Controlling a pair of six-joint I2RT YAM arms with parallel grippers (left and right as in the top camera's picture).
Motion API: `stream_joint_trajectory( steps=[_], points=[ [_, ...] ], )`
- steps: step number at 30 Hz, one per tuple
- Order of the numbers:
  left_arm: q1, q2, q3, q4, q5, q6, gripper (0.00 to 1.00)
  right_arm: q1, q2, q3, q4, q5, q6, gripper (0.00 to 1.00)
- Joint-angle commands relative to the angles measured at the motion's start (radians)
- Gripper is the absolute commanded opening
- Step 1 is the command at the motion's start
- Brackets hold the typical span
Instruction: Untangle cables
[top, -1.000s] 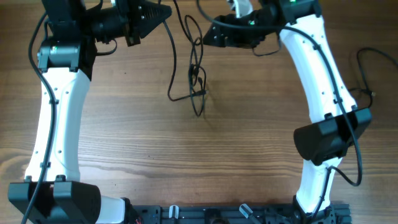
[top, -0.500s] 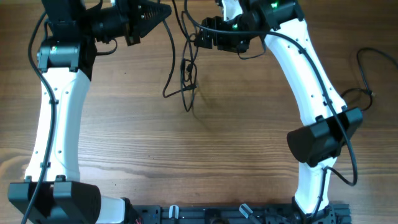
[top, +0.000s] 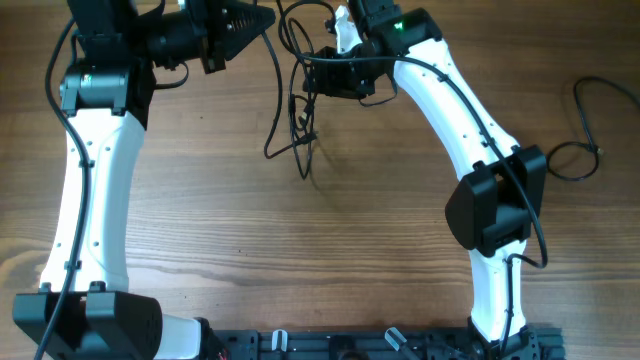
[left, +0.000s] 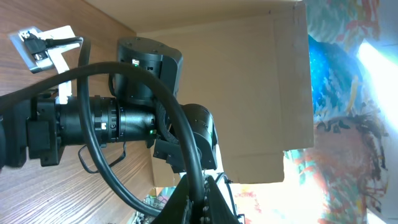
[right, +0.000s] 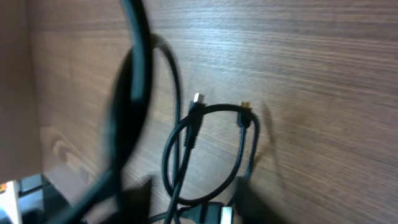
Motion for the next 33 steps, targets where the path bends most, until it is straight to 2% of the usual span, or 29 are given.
stream_joint_trajectory(
  steps=[1,2,6,9,14,19,25,28,33],
  points=[
    [0.023,-0.002,0.01,0.006,0.035,0.02,0.04,-0.035,0.018,-0.001,-0.01,0.058,0.014,0.12],
    [0.039,-0.002,0.01,0.006,0.038,0.02,0.04,-0.056,0.018,-0.001,-0.021,0.061,0.013,0.05],
    [0.113,-0.002,0.01,0.006,0.038,0.051,0.04,-0.148,0.017,-0.001,-0.092,0.104,-0.023,0.04],
    [0.195,-0.002,0.01,-0.02,0.029,0.108,0.04,-0.234,0.017,-0.001,-0.185,0.216,-0.047,0.04],
    [0.303,-0.002,0.01,-0.167,-0.047,0.211,0.04,-0.317,0.017,-0.001,-0.257,0.343,-0.065,0.04],
    [0.379,-0.002,0.01,-0.365,-0.186,0.34,0.04,-0.371,0.017,-0.001,-0.269,0.356,-0.089,0.04],
    [0.378,-0.002,0.01,-0.519,-0.365,0.417,0.04,-0.379,0.017,-0.001,-0.323,0.419,-0.095,0.04],
    [0.352,-0.002,0.01,-0.551,-0.373,0.468,0.04,-0.359,0.017,-0.001,-0.375,0.35,-0.185,0.04],
    [0.263,-0.002,0.01,-0.576,-0.364,0.469,0.04,-0.299,0.017,-0.001,-0.418,0.217,-0.306,0.04]
  ],
)
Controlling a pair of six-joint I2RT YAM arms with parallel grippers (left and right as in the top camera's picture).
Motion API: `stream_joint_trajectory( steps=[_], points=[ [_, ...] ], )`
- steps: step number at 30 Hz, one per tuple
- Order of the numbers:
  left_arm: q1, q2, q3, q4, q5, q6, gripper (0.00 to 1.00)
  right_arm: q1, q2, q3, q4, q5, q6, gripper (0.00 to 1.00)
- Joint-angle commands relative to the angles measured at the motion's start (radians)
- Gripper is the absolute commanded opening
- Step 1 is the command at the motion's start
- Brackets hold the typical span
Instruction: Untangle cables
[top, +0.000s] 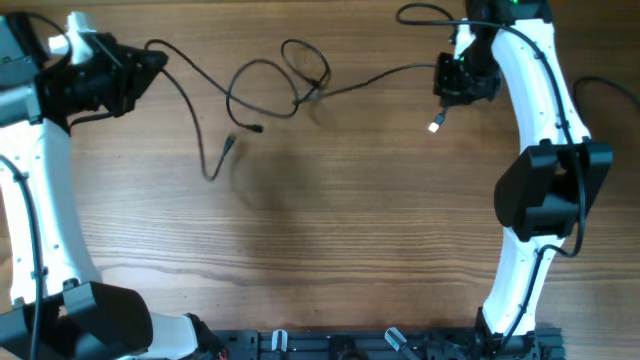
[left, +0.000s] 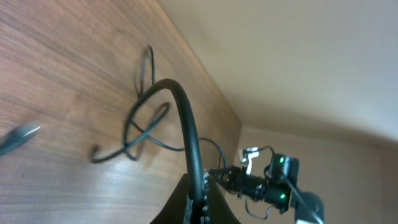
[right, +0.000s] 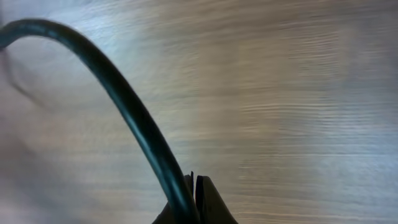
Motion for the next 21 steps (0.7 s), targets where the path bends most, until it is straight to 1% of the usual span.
stream_joint_trajectory(
  steps=[1,3,4,5,7,8,10,11,13,15,16,17,21],
  points=[
    [-0.085,-0.002,0.01,-0.008,0.003,0.042,0.04,0.058,0.016,0.0,-0.025,-0.106,-0.105,0.04],
    [-0.14,-0.002,0.01,-0.008,0.029,0.042,0.04,0.085,0.016,0.0,-0.04,-0.106,-0.102,0.08],
    [-0.165,-0.002,0.01,-0.008,0.033,0.041,0.04,0.093,0.016,0.0,-0.039,-0.106,-0.099,0.16],
    [-0.186,-0.002,0.01,-0.008,0.033,0.041,0.04,0.097,0.016,0.0,-0.035,-0.106,-0.1,0.45],
    [-0.21,-0.002,0.01,-0.008,0.033,0.041,0.04,0.1,0.016,0.0,-0.028,-0.108,-0.099,0.63],
    [-0.22,-0.002,0.01,-0.008,0.033,0.04,0.04,0.1,0.016,0.0,-0.026,-0.125,-0.1,0.67],
    [-0.227,-0.002,0.01,-0.008,0.042,0.04,0.04,0.1,0.016,0.007,-0.022,-0.18,-0.105,0.74],
    [-0.229,-0.002,0.01,-0.008,0.055,0.04,0.04,0.1,0.016,0.014,-0.016,-0.242,-0.135,0.78],
    [-0.229,-0.002,0.01,-0.007,0.101,0.037,0.04,0.108,0.01,0.023,0.0,-0.386,-0.195,0.8],
    [-0.229,-0.002,0.01,-0.003,0.15,0.037,0.04,0.129,0.007,0.023,0.027,-0.462,-0.203,0.81],
    [-0.229,-0.002,0.01,-0.001,0.18,0.037,0.04,0.15,0.007,0.023,0.055,-0.492,-0.172,0.8],
    [-0.229,-0.002,0.01,0.003,0.221,0.038,0.04,0.169,0.007,0.02,0.084,-0.49,-0.119,0.8],
    [-0.229,-0.002,0.01,0.013,0.317,0.042,0.04,0.252,0.007,0.019,0.208,-0.479,-0.01,0.79]
  ],
)
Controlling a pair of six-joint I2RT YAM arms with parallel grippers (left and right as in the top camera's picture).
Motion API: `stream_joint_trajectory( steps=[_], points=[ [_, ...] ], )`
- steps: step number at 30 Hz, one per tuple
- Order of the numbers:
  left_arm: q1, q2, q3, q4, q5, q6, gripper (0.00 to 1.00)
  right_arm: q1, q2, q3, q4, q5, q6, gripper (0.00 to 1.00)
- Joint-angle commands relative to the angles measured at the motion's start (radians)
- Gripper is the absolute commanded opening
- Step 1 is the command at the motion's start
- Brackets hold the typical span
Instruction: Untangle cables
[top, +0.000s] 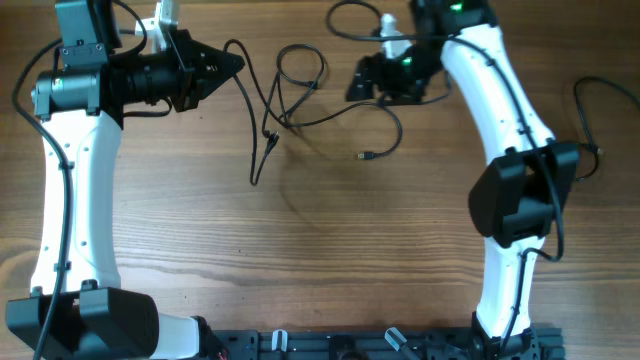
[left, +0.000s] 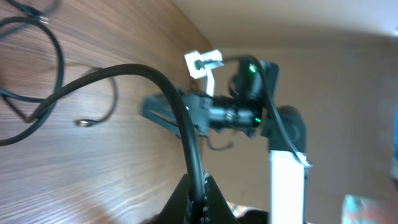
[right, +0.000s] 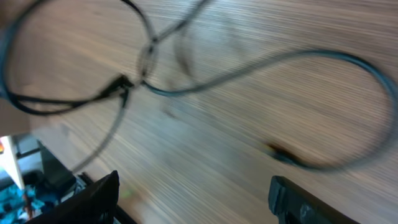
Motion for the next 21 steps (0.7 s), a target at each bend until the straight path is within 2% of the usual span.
stream_joint_trajectory(
  steps=[1,7,14,21],
  points=[
    [-0.003,-0.002,0.01,0.007,0.147,0.03,0.04,0.087,0.008,0.019,0.08,-0.05,0.088,0.79],
    [-0.003,-0.002,0.01,0.009,0.365,0.159,0.04,0.152,0.032,0.019,0.172,0.042,0.114,0.78],
    [-0.003,-0.002,0.01,0.01,0.451,0.158,0.04,0.154,0.097,0.019,0.219,-0.004,0.084,0.78],
    [-0.003,-0.002,0.01,0.01,0.507,0.154,0.04,0.159,0.157,0.014,0.362,-0.014,0.132,0.75]
  ],
)
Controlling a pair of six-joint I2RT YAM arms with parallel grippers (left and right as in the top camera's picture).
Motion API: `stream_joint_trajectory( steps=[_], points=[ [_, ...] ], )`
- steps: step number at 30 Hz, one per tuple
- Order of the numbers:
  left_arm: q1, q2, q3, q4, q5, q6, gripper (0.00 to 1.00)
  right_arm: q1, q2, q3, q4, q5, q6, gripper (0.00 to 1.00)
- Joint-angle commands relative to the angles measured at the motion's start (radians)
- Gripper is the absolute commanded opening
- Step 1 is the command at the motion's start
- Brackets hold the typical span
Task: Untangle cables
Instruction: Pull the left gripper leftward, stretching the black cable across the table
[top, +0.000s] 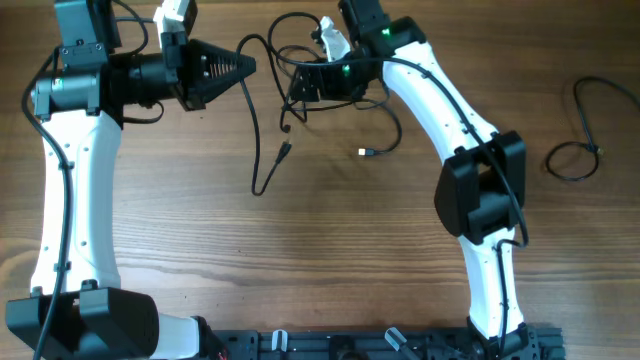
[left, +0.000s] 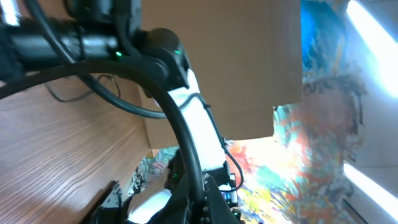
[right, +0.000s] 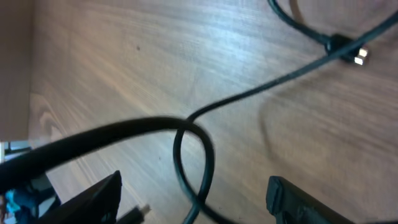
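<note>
Thin black cables (top: 345, 70) lie tangled at the table's far middle. My left gripper (top: 240, 67) is shut on one black cable (left: 180, 134); this strand arcs down to a loose plug end (top: 258, 188) on the wood. In the left wrist view the cable rises from the closed jaws (left: 200, 196). My right gripper (top: 298, 90) points left at the tangle, open, with a cable loop (right: 194, 155) lying between its spread fingers (right: 99, 196) but not gripped. A plug (right: 357, 55) lies beyond it, and another connector (top: 366, 152) rests below the tangle.
A separate black cable (top: 580, 130) lies coiled at the table's far right edge. A cardboard wall (left: 249, 56) stands behind the table. Bare wood (top: 320, 260) fills the near half.
My right gripper, still open, has moved left from beside the tangle to over its left part, closer to the left gripper. The left gripper keeps its cable and has edged right.
First both grippers were close together at the far middle with the cables bunched between them. Then the arms were far apart, each shut on a cable stretched across the table. Then the right gripper stood open, its cable dropped. Now it hovers open over a loop.
</note>
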Motion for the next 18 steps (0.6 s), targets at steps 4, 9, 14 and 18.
stream_joint_trajectory(
  steps=[4,9,14,18],
  points=[
    [0.0,-0.002,0.01,0.003,0.081,0.022,0.04,0.004,0.088,0.008,-0.002,0.079,0.07,0.68],
    [0.031,-0.002,0.01,0.025,0.08,0.007,0.04,-0.005,0.101,0.0,-0.101,0.243,0.097,0.53],
    [0.152,-0.002,0.01,0.103,-0.085,-0.013,0.04,-0.03,0.104,0.0,-0.261,0.405,0.109,0.48],
    [0.26,-0.002,0.01,0.101,-0.433,-0.088,0.04,-0.042,0.104,-0.033,-0.321,0.489,0.108,0.48]
  ],
)
